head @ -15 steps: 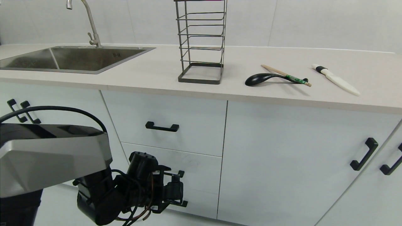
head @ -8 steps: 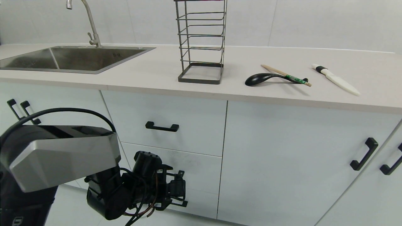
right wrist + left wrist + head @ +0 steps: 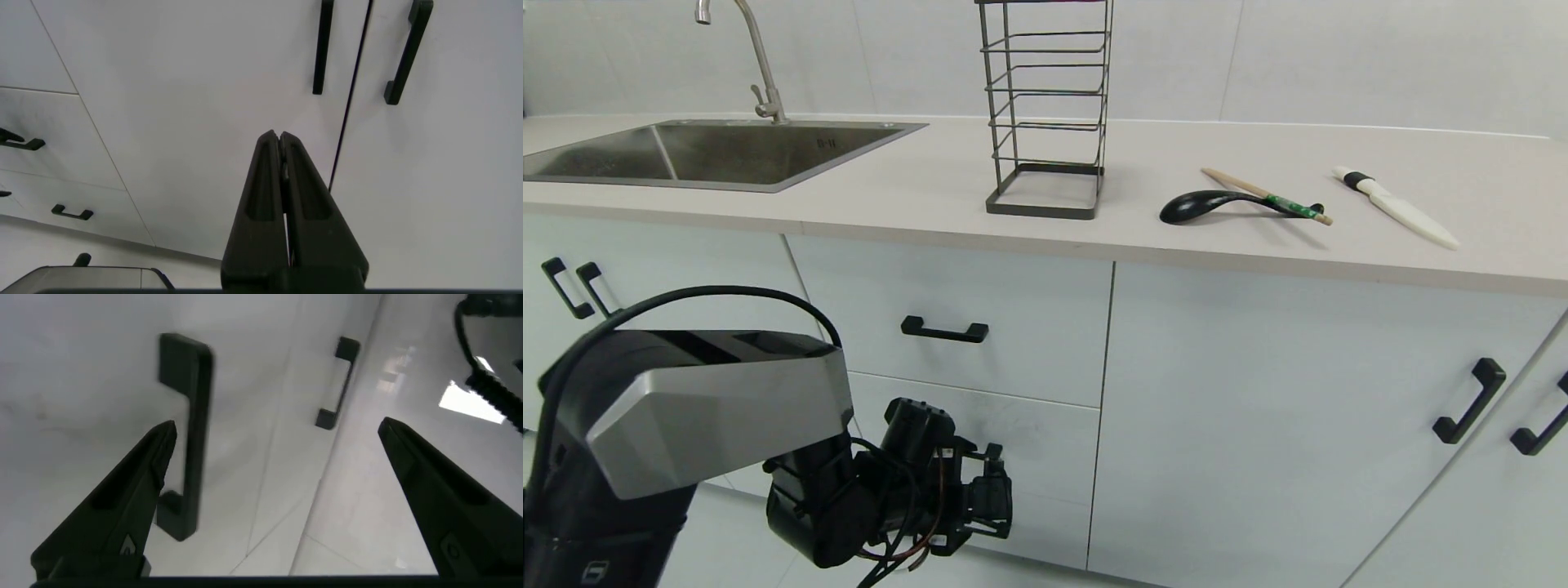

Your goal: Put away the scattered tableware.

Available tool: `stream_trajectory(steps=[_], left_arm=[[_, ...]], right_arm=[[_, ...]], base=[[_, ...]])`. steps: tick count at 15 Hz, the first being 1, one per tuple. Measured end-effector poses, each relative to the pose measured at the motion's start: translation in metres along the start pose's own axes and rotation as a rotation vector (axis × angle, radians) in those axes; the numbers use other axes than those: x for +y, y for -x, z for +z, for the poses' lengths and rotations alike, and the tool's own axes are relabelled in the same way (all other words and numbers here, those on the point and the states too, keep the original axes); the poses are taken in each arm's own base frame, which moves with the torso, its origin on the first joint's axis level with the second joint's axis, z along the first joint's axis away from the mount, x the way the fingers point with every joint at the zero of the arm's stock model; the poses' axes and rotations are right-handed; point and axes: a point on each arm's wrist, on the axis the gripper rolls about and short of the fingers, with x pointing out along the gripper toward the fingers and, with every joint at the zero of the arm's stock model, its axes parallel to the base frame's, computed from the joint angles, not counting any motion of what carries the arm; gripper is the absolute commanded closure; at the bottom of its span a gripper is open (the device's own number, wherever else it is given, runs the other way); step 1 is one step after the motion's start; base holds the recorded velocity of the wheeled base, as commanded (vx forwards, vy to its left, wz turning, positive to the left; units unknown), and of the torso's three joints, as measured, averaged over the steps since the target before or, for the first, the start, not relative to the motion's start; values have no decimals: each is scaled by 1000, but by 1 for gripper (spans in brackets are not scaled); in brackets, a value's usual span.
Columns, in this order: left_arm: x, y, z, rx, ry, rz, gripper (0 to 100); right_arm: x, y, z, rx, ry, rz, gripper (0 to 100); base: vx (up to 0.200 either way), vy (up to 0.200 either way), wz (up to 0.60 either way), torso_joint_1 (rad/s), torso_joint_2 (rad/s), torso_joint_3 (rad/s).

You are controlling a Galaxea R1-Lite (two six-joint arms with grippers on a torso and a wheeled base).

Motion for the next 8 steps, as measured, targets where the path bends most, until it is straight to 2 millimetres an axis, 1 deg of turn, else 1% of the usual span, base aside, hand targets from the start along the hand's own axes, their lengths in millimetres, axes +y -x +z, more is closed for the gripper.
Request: stream_trajectory(steps=[5,8], left_arm=[[-7,6,0,20,-28,-57,0],[-14,12,-2,36,-24,-93,0]], right_arm=[[0,0,0,0,0,0,100],[0,0,0,-1,0,0,100]], base=[[0,0,0,0,0,0],[0,0,0,0,0,0]])
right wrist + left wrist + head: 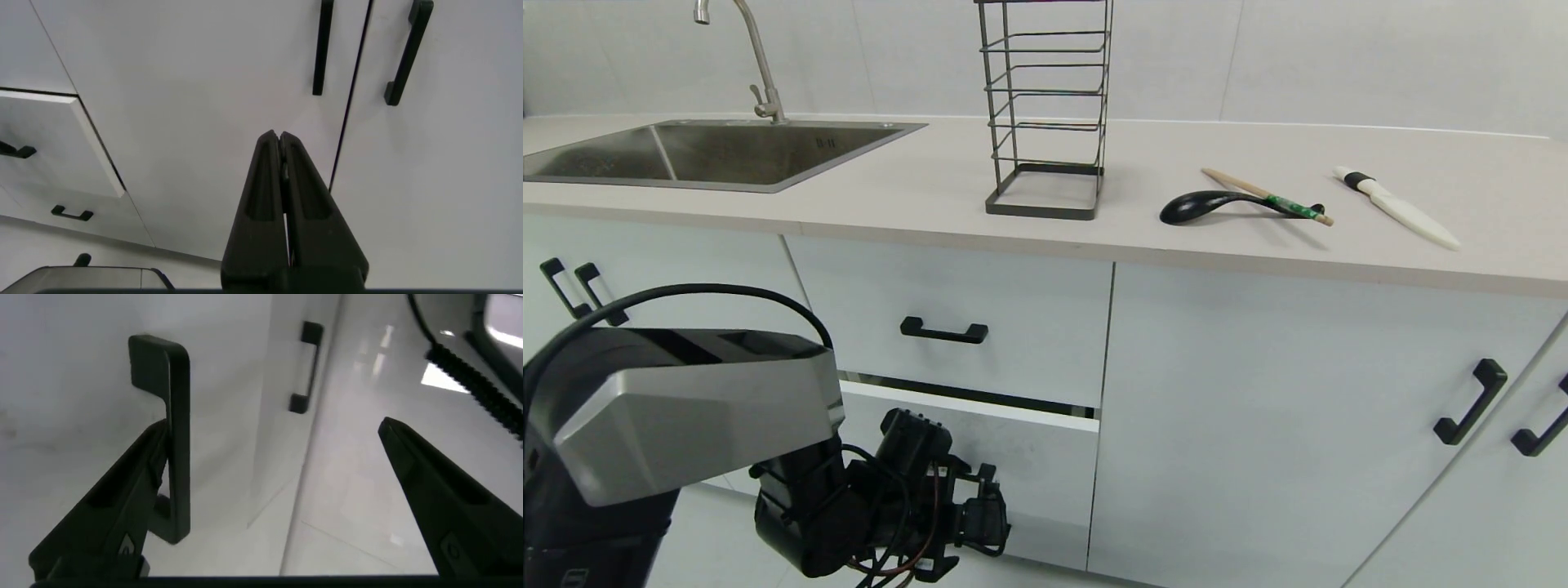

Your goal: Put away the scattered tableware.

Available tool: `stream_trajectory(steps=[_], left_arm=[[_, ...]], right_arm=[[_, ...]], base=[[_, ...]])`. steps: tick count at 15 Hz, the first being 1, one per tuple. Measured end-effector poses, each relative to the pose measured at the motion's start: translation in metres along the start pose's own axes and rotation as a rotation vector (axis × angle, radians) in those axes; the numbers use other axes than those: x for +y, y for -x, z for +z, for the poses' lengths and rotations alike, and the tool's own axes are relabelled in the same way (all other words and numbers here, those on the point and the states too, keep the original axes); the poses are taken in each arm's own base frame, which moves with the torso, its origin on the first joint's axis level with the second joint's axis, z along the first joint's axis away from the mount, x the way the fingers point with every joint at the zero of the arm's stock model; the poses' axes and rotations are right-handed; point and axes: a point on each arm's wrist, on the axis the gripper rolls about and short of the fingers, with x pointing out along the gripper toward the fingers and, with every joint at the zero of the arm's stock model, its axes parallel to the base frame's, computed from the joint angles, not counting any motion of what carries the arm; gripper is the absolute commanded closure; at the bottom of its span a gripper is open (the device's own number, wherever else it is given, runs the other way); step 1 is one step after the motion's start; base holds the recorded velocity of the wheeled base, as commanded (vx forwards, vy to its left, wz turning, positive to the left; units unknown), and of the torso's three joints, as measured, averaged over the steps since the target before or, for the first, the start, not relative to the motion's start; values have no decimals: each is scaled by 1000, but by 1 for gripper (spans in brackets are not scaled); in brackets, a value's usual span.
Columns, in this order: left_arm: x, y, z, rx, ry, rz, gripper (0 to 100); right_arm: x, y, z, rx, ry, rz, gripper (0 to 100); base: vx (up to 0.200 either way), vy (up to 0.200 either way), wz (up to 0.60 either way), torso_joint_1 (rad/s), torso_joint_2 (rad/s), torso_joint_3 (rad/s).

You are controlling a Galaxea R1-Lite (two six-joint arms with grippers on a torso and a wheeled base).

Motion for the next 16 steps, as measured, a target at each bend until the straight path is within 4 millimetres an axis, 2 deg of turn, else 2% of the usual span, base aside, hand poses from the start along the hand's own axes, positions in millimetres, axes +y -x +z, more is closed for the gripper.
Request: stream_trajectory(steps=[5,7,11,16], left_arm=[[-3,10,0,7,4,15,0],[-6,21,0,1,2,17,0],[-21,54,4,-21,-11,22,0],[-31,123,43,-203,42,151,0]], right_arm=[[0,0,0,0,0,0,100],[0,0,0,0,0,0,100],[0,0,0,0,0,0,100],[0,0,0,0,0,0,100]], base=[[0,0,0,0,0,0],[0,0,0,0,0,0],[0,0,0,0,0,0],[0,0,0,0,0,0]])
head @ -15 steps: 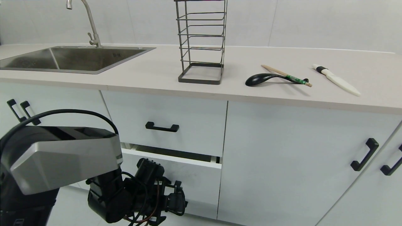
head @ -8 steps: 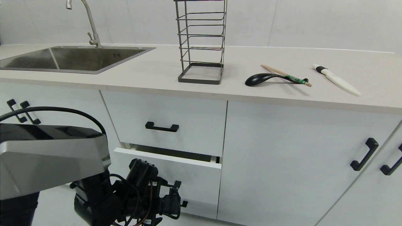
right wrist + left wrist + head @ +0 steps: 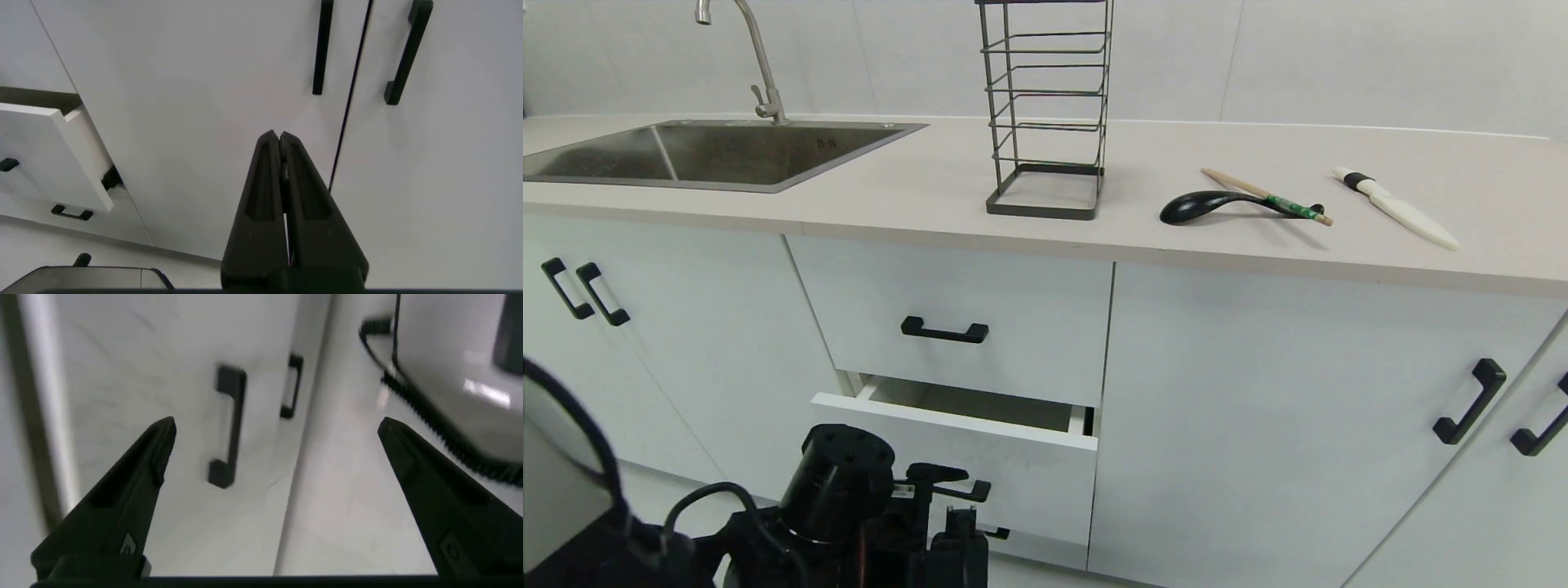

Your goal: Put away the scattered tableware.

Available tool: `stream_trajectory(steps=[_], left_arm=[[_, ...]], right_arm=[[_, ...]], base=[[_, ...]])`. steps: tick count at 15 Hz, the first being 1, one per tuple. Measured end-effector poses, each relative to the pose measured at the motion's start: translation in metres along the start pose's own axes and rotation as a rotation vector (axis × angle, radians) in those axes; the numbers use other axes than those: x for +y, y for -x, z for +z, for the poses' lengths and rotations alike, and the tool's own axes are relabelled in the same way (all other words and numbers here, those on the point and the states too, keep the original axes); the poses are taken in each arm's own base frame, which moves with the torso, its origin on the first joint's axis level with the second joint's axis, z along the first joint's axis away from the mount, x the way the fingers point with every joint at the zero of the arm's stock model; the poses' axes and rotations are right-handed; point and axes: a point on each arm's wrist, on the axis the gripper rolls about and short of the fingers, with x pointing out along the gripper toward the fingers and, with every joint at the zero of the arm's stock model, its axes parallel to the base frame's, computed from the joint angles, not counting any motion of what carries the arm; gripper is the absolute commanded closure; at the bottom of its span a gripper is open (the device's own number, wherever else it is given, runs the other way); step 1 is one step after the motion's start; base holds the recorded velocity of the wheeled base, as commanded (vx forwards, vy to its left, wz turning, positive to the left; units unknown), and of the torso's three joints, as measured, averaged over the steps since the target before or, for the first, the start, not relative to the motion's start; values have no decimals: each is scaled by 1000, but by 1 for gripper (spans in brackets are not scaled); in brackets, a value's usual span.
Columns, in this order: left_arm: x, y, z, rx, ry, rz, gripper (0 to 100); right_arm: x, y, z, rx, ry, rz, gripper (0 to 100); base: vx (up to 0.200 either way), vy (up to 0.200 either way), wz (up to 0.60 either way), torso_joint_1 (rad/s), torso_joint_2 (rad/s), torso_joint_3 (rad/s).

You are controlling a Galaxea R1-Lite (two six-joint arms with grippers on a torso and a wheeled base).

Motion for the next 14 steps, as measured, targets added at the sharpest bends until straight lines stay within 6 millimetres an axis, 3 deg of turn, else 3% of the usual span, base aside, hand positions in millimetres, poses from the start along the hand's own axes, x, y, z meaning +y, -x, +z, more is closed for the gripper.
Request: stream_trajectory(steps=[2,5,14], left_arm=[[5,15,9,-48,12,53,0],[19,17,10,-59,32,111,0],[61,-37,-6,1,101,150,0]], right_arm=[[0,0,0,0,0,0,100],[0,0,0,0,0,0,100],[0,0,0,1,0,0,100]], base=[[0,0,0,0,0,0],[0,0,0,0,0,0],[0,0,0,0,0,0]])
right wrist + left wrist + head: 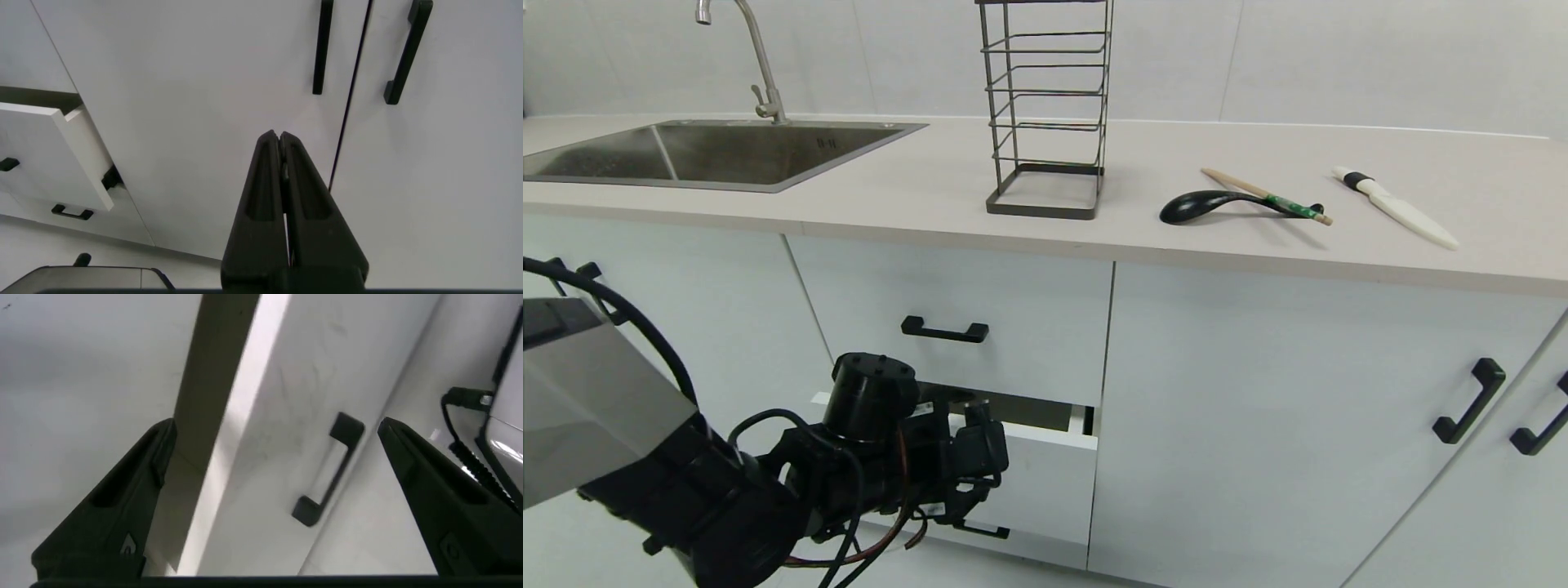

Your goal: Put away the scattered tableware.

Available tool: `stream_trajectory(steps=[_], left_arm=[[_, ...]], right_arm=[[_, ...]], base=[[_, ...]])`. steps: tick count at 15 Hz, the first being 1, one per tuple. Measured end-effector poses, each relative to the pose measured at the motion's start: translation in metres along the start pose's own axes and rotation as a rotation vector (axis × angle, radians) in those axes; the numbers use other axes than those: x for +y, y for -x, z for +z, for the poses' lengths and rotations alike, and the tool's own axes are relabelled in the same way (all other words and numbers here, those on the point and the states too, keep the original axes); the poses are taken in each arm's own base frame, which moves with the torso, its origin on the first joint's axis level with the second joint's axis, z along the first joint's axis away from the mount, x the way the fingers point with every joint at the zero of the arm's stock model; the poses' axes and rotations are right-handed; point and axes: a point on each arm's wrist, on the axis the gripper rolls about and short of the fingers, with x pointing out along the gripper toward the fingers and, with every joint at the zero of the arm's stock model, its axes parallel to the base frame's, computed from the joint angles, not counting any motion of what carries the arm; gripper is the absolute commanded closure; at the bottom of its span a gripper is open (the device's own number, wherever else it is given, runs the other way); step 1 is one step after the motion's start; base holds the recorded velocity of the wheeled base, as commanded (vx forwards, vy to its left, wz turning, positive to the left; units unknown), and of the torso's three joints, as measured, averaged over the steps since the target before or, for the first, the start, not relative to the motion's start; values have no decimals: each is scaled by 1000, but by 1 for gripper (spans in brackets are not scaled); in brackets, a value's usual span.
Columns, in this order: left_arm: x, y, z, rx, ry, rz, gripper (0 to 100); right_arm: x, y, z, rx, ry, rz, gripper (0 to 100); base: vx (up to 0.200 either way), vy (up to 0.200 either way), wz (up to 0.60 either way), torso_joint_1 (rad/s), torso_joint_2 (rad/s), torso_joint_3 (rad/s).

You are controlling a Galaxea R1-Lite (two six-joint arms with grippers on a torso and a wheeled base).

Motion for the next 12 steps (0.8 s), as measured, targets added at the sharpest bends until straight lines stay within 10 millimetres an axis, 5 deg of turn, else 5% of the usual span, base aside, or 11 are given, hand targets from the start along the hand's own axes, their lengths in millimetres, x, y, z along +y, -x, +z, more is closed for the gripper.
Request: stream_trajectory(steps=[8,12], left_arm=[[-9,-20,-12,43,10,-53,0],[-32,-1,-20,49,-2,-130,0]], right_arm=[[0,0,0,0,0,0,100],[0,0,0,0,0,0,100]], base=[[0,0,0,0,0,0],[0,0,0,0,0,0]])
